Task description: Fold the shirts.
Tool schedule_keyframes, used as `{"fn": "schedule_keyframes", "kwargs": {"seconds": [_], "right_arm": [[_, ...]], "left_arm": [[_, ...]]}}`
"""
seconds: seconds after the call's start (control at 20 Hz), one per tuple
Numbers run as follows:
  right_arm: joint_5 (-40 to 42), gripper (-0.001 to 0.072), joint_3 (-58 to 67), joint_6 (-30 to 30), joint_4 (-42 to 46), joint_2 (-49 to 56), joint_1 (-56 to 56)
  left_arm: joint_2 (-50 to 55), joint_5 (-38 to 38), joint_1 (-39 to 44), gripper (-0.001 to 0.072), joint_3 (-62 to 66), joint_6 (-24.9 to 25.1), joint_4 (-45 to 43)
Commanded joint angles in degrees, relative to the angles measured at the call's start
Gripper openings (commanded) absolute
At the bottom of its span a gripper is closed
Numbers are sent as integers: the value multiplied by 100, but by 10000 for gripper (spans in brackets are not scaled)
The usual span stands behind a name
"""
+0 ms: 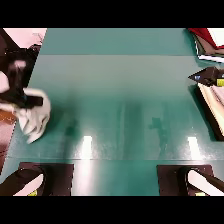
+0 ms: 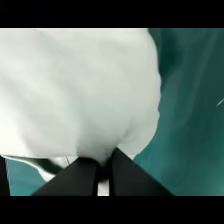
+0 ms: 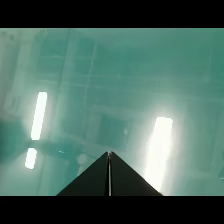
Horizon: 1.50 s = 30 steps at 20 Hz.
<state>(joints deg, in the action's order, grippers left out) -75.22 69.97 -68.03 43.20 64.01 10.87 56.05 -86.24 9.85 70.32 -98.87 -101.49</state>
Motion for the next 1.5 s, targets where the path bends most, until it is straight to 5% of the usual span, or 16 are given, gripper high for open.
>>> {"fn": "schedule_keyframes", "kwargs": {"seconds": [0.0, 0.35, 0.5, 0.7, 0.8, 1.2, 1.45], "right_arm": [[26, 17, 203, -4, -17, -4, -4], [210, 18, 1209, -4, -11, -4, -4], [269, 18, 1508, -2, -9, -4, -4], [258, 17, 1574, -4, -4, -4, -4], [251, 18, 1567, -4, 0, -4, -4], [260, 18, 1567, -2, 42, -2, -4], [251, 18, 1567, -4, 33, -4, -7]], "left_arm": [[7, -151, 813, 27, 2140, 647, 1180], [649, 114, 2264, 27, 3805, 1054, 1998], [1360, 479, 2411, 28, 3805, 1663, 2767], [2675, 916, 2411, 43, 3805, 1751, 3346], [3263, 1034, 2347, 681, 3805, 1696, 3340], [3405, 190, 715, 712, 3665, 1576, 3451], [3521, 1582, 404, 710, 2103, 2081, 4103]]}}
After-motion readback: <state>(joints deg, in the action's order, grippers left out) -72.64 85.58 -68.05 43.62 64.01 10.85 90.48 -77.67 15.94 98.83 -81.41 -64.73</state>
